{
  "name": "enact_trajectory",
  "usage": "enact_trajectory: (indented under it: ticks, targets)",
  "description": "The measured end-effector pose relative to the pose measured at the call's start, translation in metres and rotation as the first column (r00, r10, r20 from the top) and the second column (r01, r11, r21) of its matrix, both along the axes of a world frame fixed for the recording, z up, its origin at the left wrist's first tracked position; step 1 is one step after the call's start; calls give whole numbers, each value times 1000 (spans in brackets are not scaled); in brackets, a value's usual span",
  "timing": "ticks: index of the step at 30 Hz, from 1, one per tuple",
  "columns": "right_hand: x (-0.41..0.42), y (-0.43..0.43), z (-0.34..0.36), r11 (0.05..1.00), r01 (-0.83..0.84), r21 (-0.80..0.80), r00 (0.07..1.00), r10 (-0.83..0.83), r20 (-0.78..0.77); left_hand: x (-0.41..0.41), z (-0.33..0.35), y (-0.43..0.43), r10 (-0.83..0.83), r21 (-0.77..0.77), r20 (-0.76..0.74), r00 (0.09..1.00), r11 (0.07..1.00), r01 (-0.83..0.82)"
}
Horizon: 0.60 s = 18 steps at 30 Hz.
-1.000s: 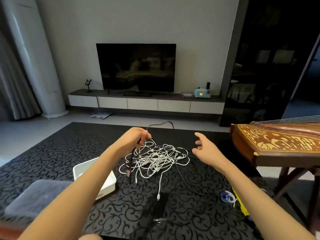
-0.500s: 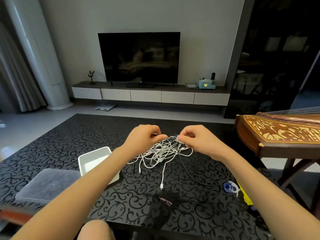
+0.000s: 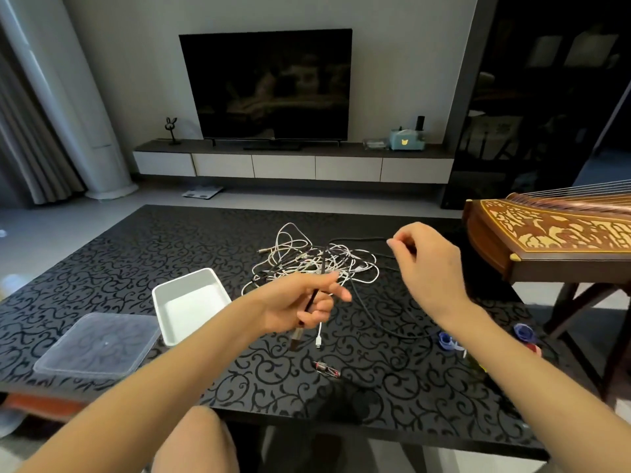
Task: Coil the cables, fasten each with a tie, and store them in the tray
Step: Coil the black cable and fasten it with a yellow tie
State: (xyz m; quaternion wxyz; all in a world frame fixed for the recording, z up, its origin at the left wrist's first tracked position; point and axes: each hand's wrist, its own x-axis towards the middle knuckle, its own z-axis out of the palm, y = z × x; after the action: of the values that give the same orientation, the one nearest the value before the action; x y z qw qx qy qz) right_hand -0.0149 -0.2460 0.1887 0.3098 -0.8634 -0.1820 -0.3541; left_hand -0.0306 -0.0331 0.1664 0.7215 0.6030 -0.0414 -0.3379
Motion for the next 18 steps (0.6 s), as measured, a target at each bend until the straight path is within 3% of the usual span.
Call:
enact_trajectory:
  ticks: [6, 12, 15, 18]
  targets:
    - [-19, 41, -36, 992, 12, 129, 997, -22, 70, 2, -2, -31, 230, -200, 31, 973, 955, -220]
    - [-27, 59, -57, 977, -138, 162, 989, 144, -28, 6, -10, -34, 296, -132, 167, 941, 952, -276]
    - [-27, 59, -61, 942, -213, 259, 944, 267, -194, 12, -6, -34, 411, -163, 209, 887, 909, -383]
    - [-24, 52, -71, 931, -197, 308, 827, 326, -457, 23, 5, -26, 623, -326, 143, 769, 763, -558]
